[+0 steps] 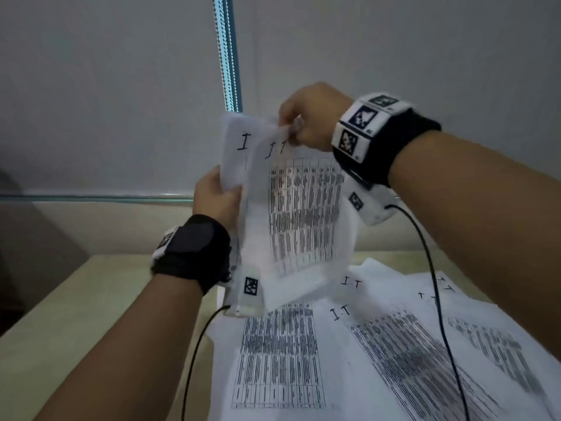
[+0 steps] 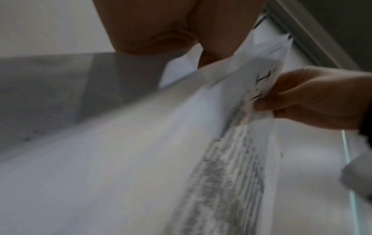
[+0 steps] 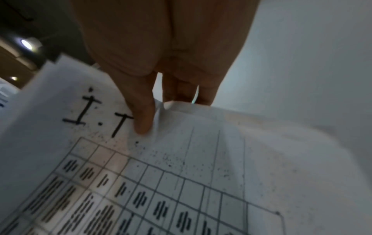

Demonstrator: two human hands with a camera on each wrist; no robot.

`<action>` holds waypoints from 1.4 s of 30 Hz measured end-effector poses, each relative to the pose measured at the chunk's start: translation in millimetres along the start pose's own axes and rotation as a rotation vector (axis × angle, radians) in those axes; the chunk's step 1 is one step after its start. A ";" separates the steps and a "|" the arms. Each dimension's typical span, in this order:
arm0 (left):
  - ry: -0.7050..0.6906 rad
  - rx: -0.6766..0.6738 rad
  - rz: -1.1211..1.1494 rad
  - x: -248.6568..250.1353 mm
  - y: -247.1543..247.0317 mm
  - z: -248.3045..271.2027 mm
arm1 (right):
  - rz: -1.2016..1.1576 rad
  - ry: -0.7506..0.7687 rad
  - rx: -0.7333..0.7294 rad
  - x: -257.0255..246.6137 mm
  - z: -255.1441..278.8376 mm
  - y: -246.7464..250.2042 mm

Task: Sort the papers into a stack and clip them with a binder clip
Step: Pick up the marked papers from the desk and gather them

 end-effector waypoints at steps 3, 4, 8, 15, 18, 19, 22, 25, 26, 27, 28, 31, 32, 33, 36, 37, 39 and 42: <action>0.086 -0.024 0.112 -2.1 -3.4 15.2 | 0.024 -0.049 -0.042 4.9 4.4 -16.8; 0.134 -0.024 0.151 -7.0 -2.4 18.6 | 0.025 -0.069 -0.063 8.3 7.1 -22.9; 0.178 -0.126 0.153 -28.0 0.5 34.2 | 0.018 -0.120 -0.106 15.3 11.3 -32.9; 0.249 0.085 -0.057 -58.2 26.4 26.2 | -0.089 -0.076 0.068 6.9 -6.0 -16.0; 0.255 0.197 -0.069 -55.5 63.6 12.8 | -0.265 -0.162 0.247 36.6 21.9 -13.9; 0.233 0.223 -0.116 -57.9 81.6 7.1 | -0.293 -0.239 0.264 57.7 43.5 -25.1; 0.269 0.305 -0.229 -87.3 133.1 -6.7 | -0.119 -0.352 -0.239 101.2 138.0 -116.9; 0.334 0.309 -0.279 -110.0 152.1 -0.9 | 0.046 -0.266 -0.782 105.4 234.3 -190.9; 0.346 0.308 -0.292 -112.6 155.8 2.1 | 0.051 -0.247 -0.866 104.1 252.1 -203.2; 0.356 0.322 -0.299 -114.4 160.4 3.7 | 0.066 -0.227 -0.927 101.7 261.8 -209.9; 0.359 0.334 -0.303 -115.2 164.9 4.7 | 0.079 -0.206 -0.957 99.1 266.2 -213.7; 0.369 0.373 -0.296 -121.6 178.6 0.8 | 0.116 -0.219 -0.957 103.8 264.3 -215.7; 0.360 0.386 -0.291 -121.6 183.3 -0.9 | 0.118 -0.244 -0.942 107.5 261.4 -216.0; 0.357 0.400 -0.292 -122.7 188.1 -3.6 | 0.141 -0.251 -0.939 109.3 256.9 -214.6; 0.352 0.436 -0.255 -125.1 198.8 -9.8 | 0.230 -0.152 -0.911 103.2 225.6 -212.1; 0.345 0.448 -0.262 -126.1 202.0 -11.2 | 0.224 -0.140 -0.896 96.7 211.9 -213.1; 0.334 0.464 -0.292 -130.4 207.6 -12.1 | 0.159 -0.115 -0.882 77.5 188.8 -225.4; 0.345 0.469 -0.301 -139.2 211.9 -9.5 | 0.096 -0.055 -0.908 39.8 171.1 -257.1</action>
Point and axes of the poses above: each hand's wrist, its own z-axis away from the middle knuckle, its own y-axis out of the back of the hand, x = y × z, the point moved 9 cm from there along -z, towards the middle knuckle, and after that the axes turned 14 degrees about x, right-handed, at the moved point
